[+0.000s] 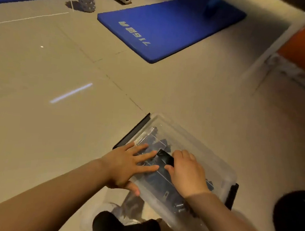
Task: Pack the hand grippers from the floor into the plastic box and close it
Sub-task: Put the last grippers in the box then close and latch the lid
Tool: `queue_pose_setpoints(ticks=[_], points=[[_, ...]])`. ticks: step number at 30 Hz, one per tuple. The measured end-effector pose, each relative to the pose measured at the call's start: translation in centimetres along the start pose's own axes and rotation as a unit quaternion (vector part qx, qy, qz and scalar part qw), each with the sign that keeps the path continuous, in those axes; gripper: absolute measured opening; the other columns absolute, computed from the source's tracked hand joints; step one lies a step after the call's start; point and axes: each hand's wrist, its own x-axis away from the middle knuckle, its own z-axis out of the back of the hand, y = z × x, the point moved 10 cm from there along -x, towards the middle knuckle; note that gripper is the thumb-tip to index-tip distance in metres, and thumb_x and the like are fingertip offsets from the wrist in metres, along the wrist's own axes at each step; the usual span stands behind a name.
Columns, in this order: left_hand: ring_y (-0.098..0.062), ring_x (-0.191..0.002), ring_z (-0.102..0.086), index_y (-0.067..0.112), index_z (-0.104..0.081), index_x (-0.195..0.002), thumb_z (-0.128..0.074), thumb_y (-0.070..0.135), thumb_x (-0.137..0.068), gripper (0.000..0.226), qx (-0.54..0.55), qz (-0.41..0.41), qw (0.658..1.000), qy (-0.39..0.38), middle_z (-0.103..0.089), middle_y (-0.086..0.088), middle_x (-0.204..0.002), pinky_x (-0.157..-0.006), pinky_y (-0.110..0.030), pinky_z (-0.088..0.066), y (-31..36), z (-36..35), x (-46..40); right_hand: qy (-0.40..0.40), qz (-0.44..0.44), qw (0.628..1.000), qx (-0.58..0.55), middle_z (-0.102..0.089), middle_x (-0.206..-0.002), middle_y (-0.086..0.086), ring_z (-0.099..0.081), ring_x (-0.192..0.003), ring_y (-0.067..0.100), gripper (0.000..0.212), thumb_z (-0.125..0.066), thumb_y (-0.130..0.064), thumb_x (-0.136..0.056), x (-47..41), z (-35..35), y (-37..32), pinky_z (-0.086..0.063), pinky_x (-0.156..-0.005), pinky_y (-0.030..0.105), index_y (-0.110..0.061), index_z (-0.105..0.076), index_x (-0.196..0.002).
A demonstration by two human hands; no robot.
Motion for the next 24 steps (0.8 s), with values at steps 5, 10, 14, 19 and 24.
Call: queue_pose_setpoints(ticks=[5, 10, 14, 19, 24], points=[[-0.03, -0.144, 0.011, 0.043, 0.01, -0.146, -0.033, 0.055, -0.095, 0.068, -0.088, -0.068, 0.992, -0.061, 0.017, 0.005, -0.156, -0.115, -0.051, -0.006, 7.7, 4.4, -8.5, -0.017, -0.203, 0.975, -0.086, -0.045, -0.13, 0.003, -0.046, -0.119, 0.022, 0.044, -0.049, -0.041, -0.094, 6.0, -1.2, 13.8, -0.041, -0.092, 0.034, -0.017, -0.04, -0.13], [-0.028, -0.142, 0.02, 0.035, 0.007, -0.148, -0.023, 0.067, -0.089, 0.074, -0.068, -0.104, 0.988, -0.094, 0.018, 0.004, -0.156, -0.115, -0.044, -0.012, 16.5, 5.6, -12.9, -0.007, -0.349, 0.924, -0.159, -0.049, -0.126, 0.008, -0.053, -0.111, 0.024, 0.045, -0.049, -0.04, -0.095, 12.7, -2.7, 22.8, -0.042, -0.083, 0.029, -0.009, -0.042, -0.127], [-0.029, -0.137, 0.03, 0.034, 0.013, -0.148, -0.029, 0.077, -0.081, 0.09, -0.086, -0.125, 0.983, -0.107, 0.023, 0.007, -0.154, -0.116, -0.044, -0.006, 22.0, 5.3, -14.2, 0.029, -0.411, 0.882, -0.23, -0.056, -0.11, 0.007, -0.053, -0.085, 0.019, 0.039, -0.058, -0.035, -0.091, 17.9, -4.1, 26.9, -0.036, -0.067, 0.023, -0.008, -0.048, -0.118], [-0.028, -0.133, 0.037, 0.032, 0.021, -0.146, -0.048, 0.08, -0.069, 0.114, -0.103, -0.153, 0.978, -0.101, 0.033, 0.007, -0.149, -0.114, -0.043, 0.002, 26.9, 3.8, -13.1, 0.078, -0.438, 0.843, -0.303, -0.051, -0.084, 0.001, -0.049, -0.07, 0.016, 0.029, -0.066, -0.032, -0.085, 23.9, -6.4, 28.5, -0.031, -0.051, 0.022, -0.012, -0.049, -0.098], [-0.029, -0.127, 0.044, 0.03, 0.03, -0.141, -0.043, 0.085, -0.067, 0.117, -0.119, -0.181, 0.972, -0.091, 0.041, 0.004, -0.145, -0.105, -0.039, 0.016, 32.1, 2.2, -10.6, 0.094, -0.449, 0.808, -0.369, -0.043, -0.06, -0.004, -0.042, -0.05, 0.009, 0.032, -0.072, -0.024, -0.076, 30.2, -8.4, 29.3, -0.027, -0.042, 0.019, -0.019, -0.042, -0.064]])
